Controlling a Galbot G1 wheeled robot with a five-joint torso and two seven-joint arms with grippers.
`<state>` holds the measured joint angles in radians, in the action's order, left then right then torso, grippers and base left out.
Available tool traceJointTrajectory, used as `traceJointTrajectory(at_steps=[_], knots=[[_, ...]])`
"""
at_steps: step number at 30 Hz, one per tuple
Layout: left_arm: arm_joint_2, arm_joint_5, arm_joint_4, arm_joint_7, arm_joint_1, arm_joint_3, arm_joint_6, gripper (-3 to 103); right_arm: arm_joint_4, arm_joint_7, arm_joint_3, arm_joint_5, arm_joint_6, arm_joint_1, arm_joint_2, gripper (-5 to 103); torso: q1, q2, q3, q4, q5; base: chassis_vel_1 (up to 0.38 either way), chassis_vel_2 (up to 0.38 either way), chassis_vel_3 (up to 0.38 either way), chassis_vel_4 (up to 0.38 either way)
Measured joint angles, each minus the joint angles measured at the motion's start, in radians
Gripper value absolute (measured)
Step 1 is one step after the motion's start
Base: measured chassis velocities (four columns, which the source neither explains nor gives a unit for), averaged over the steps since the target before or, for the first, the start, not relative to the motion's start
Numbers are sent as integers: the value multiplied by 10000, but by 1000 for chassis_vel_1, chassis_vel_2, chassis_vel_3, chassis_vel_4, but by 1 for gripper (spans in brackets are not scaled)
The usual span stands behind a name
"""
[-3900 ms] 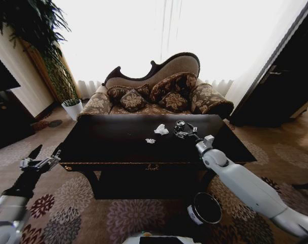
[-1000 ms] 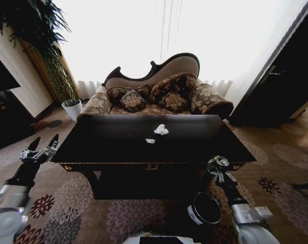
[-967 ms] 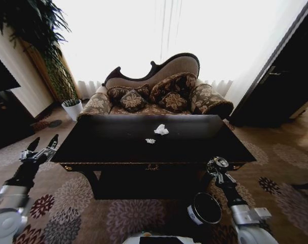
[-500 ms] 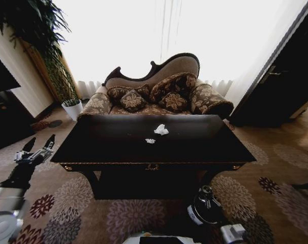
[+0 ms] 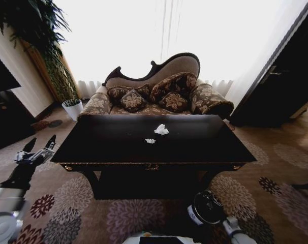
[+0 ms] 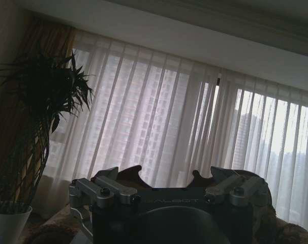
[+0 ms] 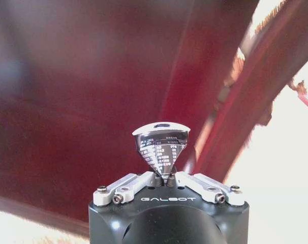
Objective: Move to the front of the table and place the trash on the table into the trash bin.
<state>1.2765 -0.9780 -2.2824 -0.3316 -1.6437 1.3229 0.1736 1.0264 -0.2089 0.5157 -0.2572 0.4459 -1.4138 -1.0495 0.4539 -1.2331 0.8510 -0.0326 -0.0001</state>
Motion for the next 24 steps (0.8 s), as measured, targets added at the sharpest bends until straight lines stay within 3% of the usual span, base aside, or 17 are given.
traceJointTrajectory(at_steps=[11, 24], knots=[[-296, -302, -251, 93, -407, 587, 65, 100, -2971, 181, -667, -151, -394, 1884, -129, 0, 0, 0, 0, 0, -1, 0, 0, 0, 0], [-198, -389, -497, 43, -760, 864, 63, 100, -4735, 255, -1082, -146, -787, 3232, -507, 0, 0, -1, 0, 3, -1, 0, 0, 0, 0]])
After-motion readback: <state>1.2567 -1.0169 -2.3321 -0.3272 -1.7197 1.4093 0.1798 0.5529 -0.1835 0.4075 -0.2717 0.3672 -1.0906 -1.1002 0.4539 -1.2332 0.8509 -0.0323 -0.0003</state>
